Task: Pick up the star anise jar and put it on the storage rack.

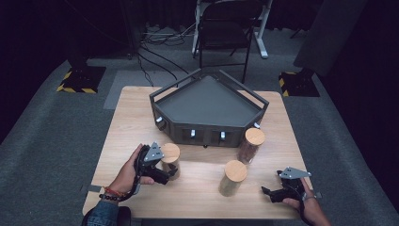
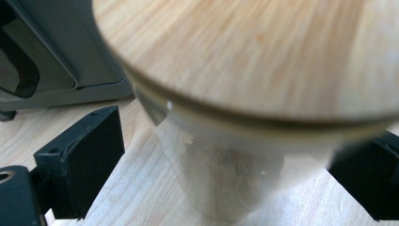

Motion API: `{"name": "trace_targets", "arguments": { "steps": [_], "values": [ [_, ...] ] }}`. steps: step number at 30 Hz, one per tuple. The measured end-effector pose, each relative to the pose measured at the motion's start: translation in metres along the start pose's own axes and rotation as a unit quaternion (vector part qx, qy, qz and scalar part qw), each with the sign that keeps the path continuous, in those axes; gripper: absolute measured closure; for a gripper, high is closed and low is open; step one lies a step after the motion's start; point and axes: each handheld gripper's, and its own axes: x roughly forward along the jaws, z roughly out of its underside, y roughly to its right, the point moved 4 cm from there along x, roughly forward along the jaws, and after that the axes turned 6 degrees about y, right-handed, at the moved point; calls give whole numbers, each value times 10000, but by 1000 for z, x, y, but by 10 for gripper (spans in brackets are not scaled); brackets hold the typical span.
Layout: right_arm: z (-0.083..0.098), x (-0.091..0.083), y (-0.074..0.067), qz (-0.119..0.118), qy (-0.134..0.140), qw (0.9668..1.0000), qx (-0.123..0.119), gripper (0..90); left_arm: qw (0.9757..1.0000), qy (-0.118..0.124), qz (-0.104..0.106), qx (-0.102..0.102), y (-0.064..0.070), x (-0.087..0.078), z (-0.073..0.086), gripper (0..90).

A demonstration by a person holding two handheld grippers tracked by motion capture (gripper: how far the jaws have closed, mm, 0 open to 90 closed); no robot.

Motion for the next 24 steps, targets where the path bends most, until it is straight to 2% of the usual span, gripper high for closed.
{"name": "trace_targets", "arguments": {
  "steps": [9, 11, 13, 16, 21, 24],
  "values": [
    [0, 0, 0, -3, 0, 10000, -3, 0, 9998, 87, 146, 56, -1, 13, 2, 59],
    [0, 0, 0, -3, 0, 10000, -2, 0, 9999, 86, 127, 70, -1, 17, 3, 67],
    [0, 0, 0, -3, 0, 10000, -2, 0, 9997, 143, 208, 36, -2, 18, 4, 84],
    [0, 0, 0, -2, 0, 10000, -4, 0, 9993, 212, 258, 139, -2, 18, 4, 103],
    [0, 0, 0, -3, 0, 10000, -3, 0, 9984, 313, 437, 157, 0, 18, 5, 190],
    [0, 0, 0, -3, -1, 10000, -3, 0, 9985, 299, 435, 172, 1, 18, 3, 238]
  ]
}}
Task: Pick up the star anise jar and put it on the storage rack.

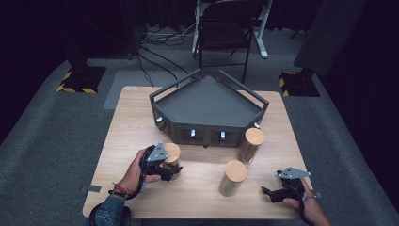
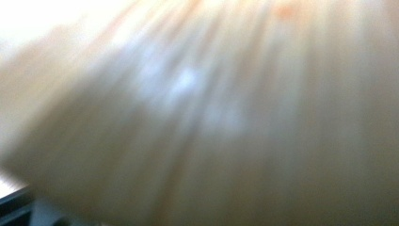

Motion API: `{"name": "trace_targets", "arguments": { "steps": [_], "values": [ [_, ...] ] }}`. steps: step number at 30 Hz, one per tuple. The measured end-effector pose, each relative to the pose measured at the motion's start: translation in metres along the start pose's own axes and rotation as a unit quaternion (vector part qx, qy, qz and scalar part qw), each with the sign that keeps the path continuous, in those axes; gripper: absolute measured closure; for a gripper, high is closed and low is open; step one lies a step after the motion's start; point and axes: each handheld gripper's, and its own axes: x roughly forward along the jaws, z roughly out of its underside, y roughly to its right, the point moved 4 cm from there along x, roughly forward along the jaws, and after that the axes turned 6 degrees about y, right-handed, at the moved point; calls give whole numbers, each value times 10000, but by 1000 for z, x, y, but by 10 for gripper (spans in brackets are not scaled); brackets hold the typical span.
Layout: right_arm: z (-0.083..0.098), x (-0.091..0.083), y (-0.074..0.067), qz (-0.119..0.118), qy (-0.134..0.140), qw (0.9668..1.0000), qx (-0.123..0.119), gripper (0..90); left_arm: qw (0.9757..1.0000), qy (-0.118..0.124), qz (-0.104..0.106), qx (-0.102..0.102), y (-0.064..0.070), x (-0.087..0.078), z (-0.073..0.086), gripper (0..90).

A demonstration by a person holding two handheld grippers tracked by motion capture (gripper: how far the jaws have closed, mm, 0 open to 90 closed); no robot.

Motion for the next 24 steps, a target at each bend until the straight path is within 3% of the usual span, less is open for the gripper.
{"name": "trace_targets", "arguments": {
  "steps": [10, 16, 19, 24],
  "values": [
    [0, 0, 0, 1, 0, 10000, 0, 0, 9999, -56, -107, 1, -2, -2, -1, 242],
    [0, 0, 0, 1, 1, 10000, 1, 0, 9996, -39, -279, -73, -9, -6, -5, 243],
    [0, 0, 0, 1, 1, 10000, 2, 0, 9995, -15, -266, -153, -15, -10, -9, 244],
    [0, 0, 0, 1, 1, 10000, 1, 0, 9992, -13, -386, -104, -21, -16, -18, 244]
  ]
}}
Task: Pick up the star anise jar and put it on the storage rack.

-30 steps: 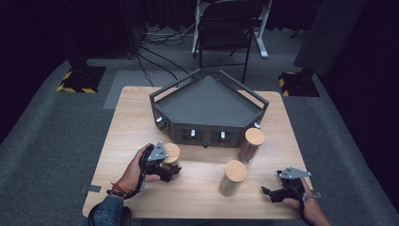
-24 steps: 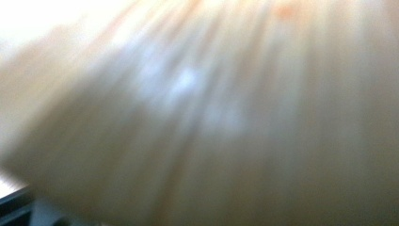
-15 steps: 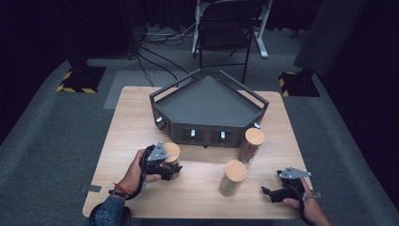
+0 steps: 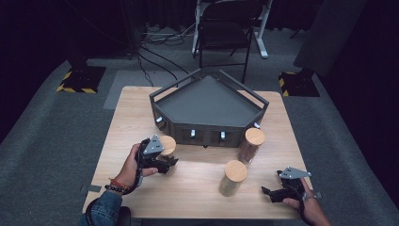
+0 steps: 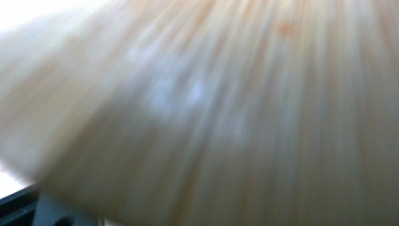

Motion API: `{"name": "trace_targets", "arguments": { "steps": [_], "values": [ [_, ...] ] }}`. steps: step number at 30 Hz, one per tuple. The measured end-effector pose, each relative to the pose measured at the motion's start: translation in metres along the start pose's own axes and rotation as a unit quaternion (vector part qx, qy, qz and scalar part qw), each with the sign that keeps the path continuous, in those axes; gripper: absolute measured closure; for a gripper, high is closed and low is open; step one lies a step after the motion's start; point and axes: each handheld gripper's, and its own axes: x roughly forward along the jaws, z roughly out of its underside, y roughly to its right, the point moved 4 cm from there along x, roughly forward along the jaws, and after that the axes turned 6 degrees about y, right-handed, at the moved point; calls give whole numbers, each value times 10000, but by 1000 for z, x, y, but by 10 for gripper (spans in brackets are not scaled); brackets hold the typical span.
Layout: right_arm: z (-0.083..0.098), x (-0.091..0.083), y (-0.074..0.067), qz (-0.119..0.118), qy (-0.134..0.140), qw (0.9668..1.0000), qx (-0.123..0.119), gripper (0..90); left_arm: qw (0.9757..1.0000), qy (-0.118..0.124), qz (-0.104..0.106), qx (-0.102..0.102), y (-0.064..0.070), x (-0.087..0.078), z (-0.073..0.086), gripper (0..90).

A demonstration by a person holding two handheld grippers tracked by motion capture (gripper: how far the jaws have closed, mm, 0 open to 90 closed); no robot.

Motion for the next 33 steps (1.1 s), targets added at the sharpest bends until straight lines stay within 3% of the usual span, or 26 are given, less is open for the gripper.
{"name": "trace_targets", "arguments": {
  "steps": [9, 25, 33],
  "values": [
    [0, 0, 0, 0, 0, 10000, 1, 0, 9998, 120, -134, 56, -7, -9, -34, 244],
    [0, 0, 0, 0, 0, 10000, 0, 0, 9994, 304, -186, 4, -16, -20, -80, 246],
    [0, 0, 0, 0, 0, 10000, 1, 0, 9987, 263, -429, -67, -23, -27, -105, 246]
  ]
}}
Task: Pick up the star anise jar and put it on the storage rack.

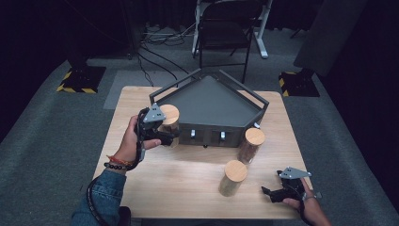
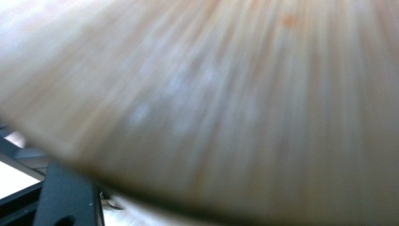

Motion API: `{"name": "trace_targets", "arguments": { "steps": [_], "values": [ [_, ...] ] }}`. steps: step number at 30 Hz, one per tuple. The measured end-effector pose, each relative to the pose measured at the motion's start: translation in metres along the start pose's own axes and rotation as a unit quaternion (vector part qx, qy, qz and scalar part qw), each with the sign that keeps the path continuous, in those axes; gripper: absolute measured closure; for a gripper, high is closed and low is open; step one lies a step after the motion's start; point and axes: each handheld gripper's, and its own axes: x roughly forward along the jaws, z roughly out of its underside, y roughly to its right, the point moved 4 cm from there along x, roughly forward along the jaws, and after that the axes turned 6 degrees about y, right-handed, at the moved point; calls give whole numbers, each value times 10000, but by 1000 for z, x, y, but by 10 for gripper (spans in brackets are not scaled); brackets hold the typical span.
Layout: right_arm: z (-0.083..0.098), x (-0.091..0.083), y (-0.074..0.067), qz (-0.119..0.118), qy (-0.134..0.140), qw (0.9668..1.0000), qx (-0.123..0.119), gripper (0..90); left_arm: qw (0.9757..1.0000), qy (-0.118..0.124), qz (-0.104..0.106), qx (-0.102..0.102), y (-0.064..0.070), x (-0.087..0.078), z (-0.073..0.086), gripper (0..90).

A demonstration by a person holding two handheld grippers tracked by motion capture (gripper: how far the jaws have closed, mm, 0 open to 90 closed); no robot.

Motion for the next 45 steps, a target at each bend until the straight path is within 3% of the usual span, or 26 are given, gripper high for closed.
{"name": "trace_targets", "arguments": {
  "steps": [24, 32, 45],
  "values": [
    [0, 0, 0, -1, 0, 10000, -1, 0, 9996, 282, 1, 46, -10, 10, -56, 246],
    [0, 0, 0, 0, 0, 10000, -1, 0, 9995, 290, -109, -14, -18, 21, -72, 246],
    [0, 0, 0, 1, 1, 10000, -1, 0, 9992, 194, -321, -132, -25, 49, -84, 246]
  ]
}}
